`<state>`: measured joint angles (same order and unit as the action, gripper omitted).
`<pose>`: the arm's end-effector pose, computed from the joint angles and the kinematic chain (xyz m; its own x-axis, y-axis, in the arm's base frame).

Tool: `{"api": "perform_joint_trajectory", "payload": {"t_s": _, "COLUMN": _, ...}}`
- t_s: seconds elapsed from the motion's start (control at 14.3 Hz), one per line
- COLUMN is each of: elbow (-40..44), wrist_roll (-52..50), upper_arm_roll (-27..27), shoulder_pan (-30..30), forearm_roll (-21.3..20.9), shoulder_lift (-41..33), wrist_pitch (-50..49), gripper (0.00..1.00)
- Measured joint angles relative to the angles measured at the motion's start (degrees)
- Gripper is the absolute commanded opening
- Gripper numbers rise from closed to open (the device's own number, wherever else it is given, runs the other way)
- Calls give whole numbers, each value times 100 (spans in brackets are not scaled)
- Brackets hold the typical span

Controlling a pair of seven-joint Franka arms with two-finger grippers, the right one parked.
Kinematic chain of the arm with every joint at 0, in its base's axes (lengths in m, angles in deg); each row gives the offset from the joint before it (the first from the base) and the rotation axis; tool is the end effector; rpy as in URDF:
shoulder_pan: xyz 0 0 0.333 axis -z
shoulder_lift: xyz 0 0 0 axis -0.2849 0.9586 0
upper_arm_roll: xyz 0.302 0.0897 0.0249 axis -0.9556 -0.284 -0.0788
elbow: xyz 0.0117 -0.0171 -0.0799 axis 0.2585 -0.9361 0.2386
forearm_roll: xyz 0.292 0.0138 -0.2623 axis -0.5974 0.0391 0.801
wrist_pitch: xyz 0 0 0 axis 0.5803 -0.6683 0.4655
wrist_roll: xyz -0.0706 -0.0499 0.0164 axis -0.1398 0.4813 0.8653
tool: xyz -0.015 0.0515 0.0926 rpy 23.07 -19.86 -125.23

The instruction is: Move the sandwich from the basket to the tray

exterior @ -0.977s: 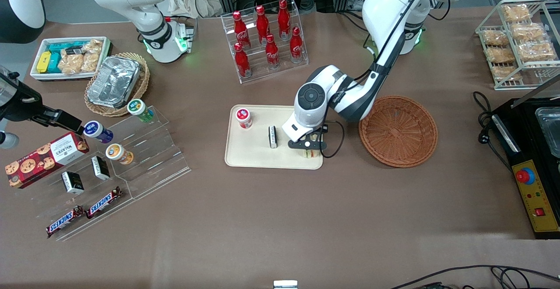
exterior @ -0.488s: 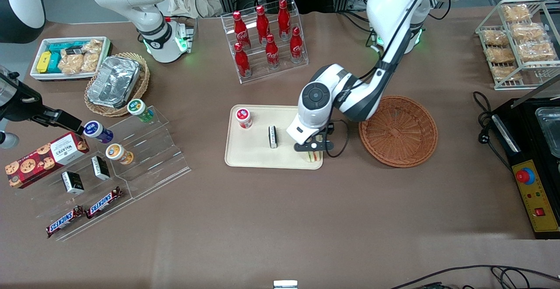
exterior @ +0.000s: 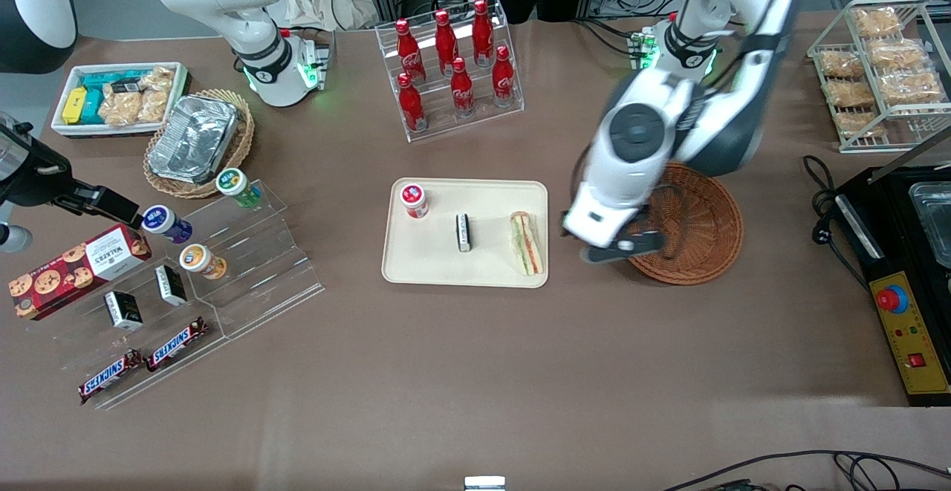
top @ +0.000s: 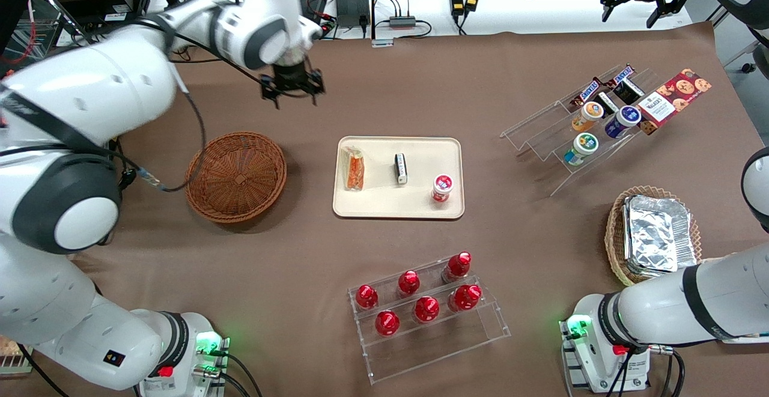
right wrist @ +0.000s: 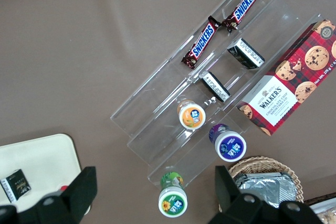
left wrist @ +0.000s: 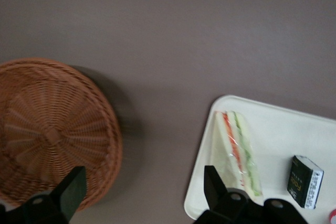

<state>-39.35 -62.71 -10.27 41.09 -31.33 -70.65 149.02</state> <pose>0.5567 -0.2893 0.4231 0.9769 0.2134 -0.0054 0.2126 -0.9750 -0.0641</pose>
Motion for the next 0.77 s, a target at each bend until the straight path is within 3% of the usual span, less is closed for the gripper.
{"api": "perform_joint_trajectory", "payload": {"t_s": 0.35, "elbow": 4, "wrist_roll": 741, "upper_arm_roll": -37, "shoulder_pan": -950, "forearm_roll": -57, "shoulder_lift": -709, "wrist_pitch": -821, "gripper": 98}}
{"api": "perform_joint_trajectory", "payload": {"t_s": 0.77, "elbow": 121, "wrist_roll": 2950, "upper_arm_roll": -39, "shoulder_pan": -1949, "forearm_roll": 93, "shoulder_lift": -1420, "wrist_pitch": -1940, "gripper": 99}}
